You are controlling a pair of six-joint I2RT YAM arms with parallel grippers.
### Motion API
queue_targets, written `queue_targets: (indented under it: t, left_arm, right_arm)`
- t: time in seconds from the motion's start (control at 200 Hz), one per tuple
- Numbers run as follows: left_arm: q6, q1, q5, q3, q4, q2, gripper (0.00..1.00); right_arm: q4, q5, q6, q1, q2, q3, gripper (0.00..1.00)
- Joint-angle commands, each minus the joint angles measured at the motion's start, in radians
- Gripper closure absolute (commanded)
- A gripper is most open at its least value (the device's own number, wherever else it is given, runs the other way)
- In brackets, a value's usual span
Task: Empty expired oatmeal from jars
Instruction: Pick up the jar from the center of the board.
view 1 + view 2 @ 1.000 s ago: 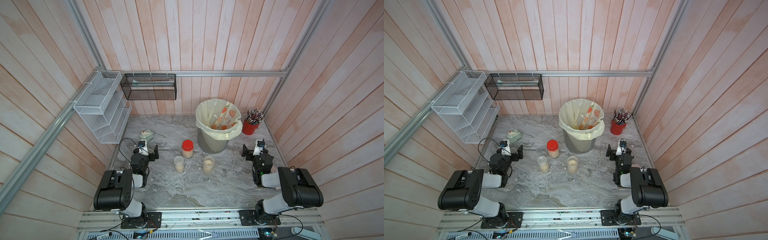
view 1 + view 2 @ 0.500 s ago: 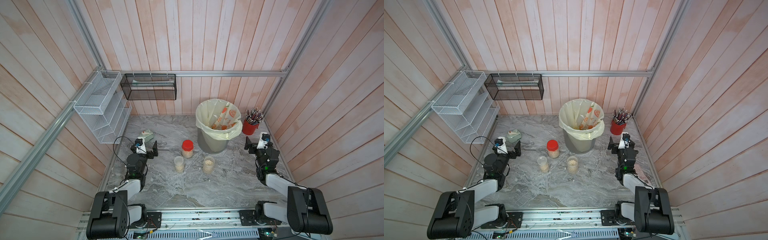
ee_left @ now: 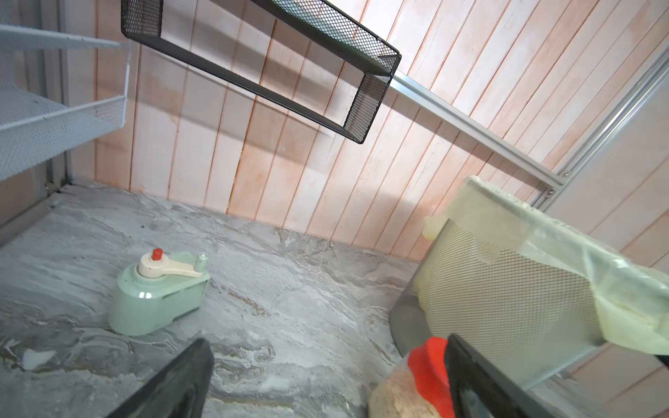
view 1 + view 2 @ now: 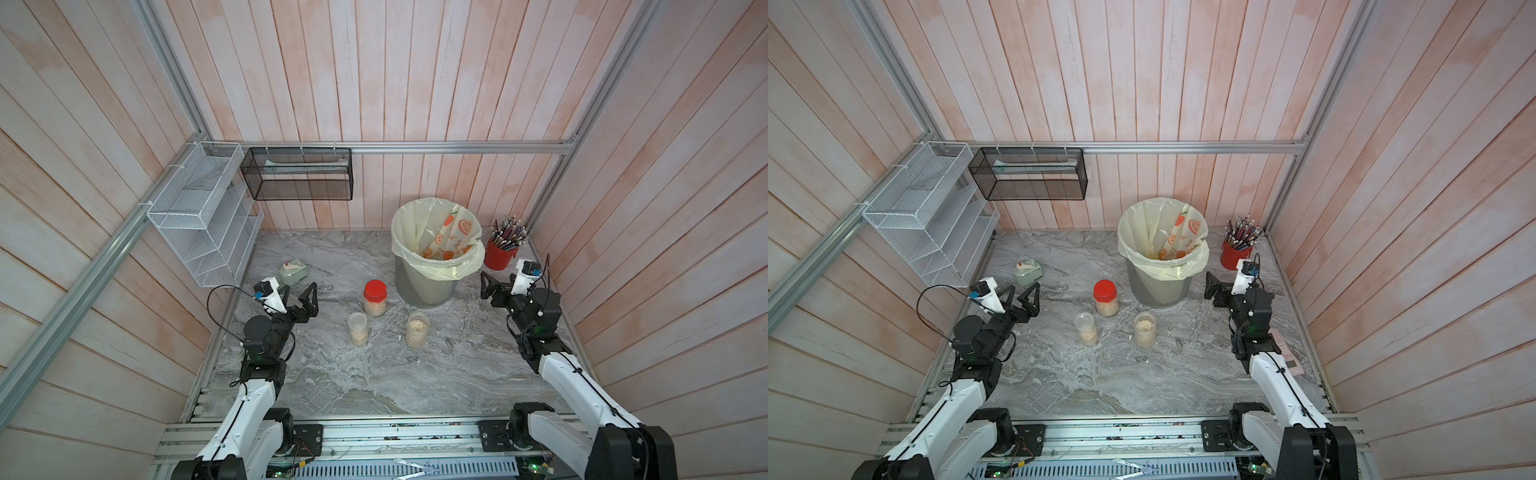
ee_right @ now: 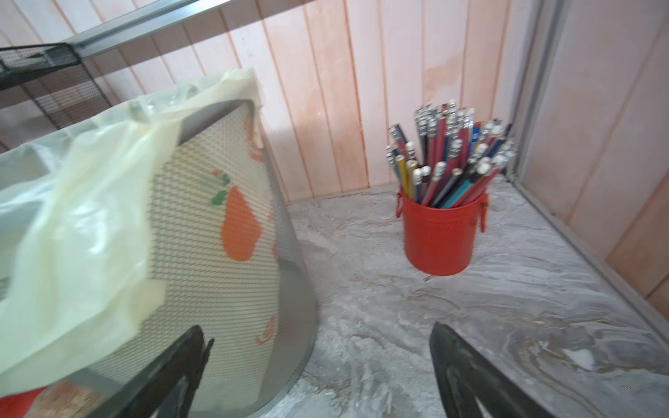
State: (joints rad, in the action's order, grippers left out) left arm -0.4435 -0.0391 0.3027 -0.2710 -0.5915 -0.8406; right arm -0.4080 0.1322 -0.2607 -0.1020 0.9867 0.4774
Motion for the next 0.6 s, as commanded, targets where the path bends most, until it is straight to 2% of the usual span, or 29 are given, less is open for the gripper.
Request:
queue_targets:
  t: [0.0, 0.17, 0.25, 0.405, 0.5, 0.595]
  left_arm:
    - [-0.15, 0.006, 0.042, -0.01, 0.099, 0.043, 0.0]
    - [-0.306, 0.02, 0.026, 0.007, 0.158, 0.085, 0.0]
    - [-0.349, 0.036, 0.016, 0.001, 0.194, 0.08, 0.0]
    - [-0.391, 0.041, 0.14, -0.021, 0.159, -0.013, 0.0]
    - [-0.396, 0.041, 0.232, -0.012, 0.071, -0.061, 0.0]
    - [-0.426, 0.041, 0.265, -0.003, 0.019, -0.092, 0.0]
  right_arm:
    - [0.19, -0.035, -0.061, -0.104, -0.032, 0.041, 0.02]
    - [0.265, 0.015, -0.169, -0.199, -0.068, 0.028, 0.02]
    - [0.285, -0.022, -0.196, -0.268, -0.094, 0.011, 0.02]
    - [0.348, -0.104, -0.207, -0.411, -0.105, 0.004, 0.02]
    - [0.379, -0.163, -0.22, -0.503, -0.098, 0.005, 0.01]
    - [0.397, -0.226, -0.241, -0.583, -0.077, 0.007, 0.02]
